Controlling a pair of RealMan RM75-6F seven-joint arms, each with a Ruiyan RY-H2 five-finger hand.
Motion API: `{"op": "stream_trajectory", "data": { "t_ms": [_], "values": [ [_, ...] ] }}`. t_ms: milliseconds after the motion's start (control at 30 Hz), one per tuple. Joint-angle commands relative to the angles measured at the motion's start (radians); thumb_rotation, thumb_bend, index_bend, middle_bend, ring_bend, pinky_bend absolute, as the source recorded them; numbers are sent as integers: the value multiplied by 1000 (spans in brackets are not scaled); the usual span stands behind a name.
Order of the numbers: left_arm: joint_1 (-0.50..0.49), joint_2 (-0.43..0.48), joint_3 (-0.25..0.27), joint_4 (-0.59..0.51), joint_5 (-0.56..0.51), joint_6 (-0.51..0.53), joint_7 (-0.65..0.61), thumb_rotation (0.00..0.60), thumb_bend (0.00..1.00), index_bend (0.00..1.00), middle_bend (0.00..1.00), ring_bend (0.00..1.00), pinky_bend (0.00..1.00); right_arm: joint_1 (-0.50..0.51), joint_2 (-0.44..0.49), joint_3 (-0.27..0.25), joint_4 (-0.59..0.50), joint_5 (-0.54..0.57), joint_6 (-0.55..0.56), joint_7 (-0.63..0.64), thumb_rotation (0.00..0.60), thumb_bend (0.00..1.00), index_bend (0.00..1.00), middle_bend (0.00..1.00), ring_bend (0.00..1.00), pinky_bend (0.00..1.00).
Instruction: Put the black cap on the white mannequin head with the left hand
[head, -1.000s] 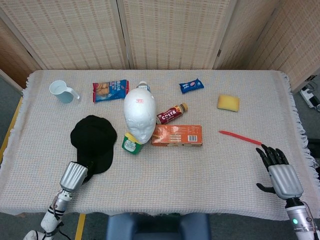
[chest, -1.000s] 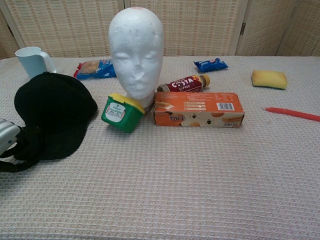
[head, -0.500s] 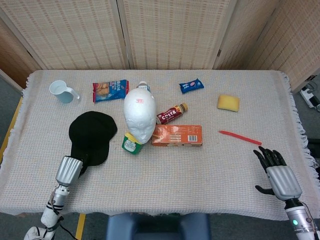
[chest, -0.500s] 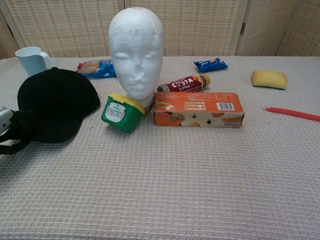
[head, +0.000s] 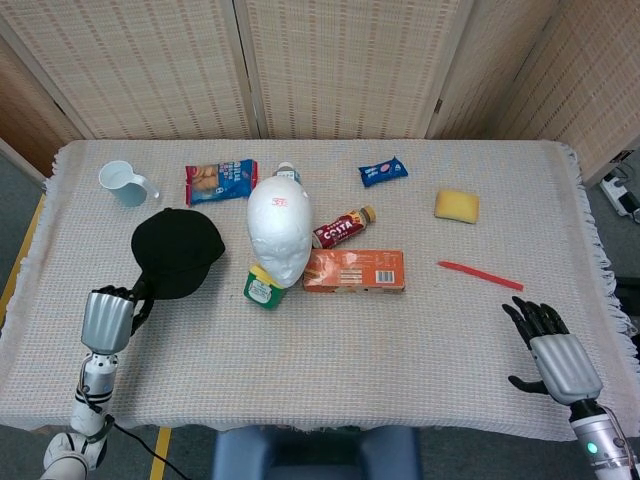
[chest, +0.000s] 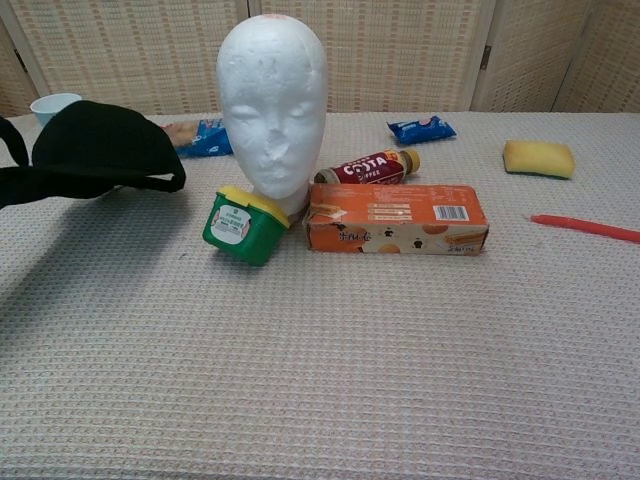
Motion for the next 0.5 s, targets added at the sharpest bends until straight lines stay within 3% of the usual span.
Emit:
{"op": "stream_trajectory", "data": {
  "t_ms": [33, 500],
  "values": [
    [-25, 13, -18, -18, -12, 22, 0, 600, 554, 753, 1000, 1000, 1000, -1, 4, -2, -2, -4, 2, 6, 600, 56, 0, 0, 0, 0],
    [-202, 117, -113, -141, -50, 92, 81, 600, 578, 753, 1000, 1000, 1000, -4, 36, -5, -20, -9, 7, 45, 600, 53, 0, 0, 0, 0]
  ]
}}
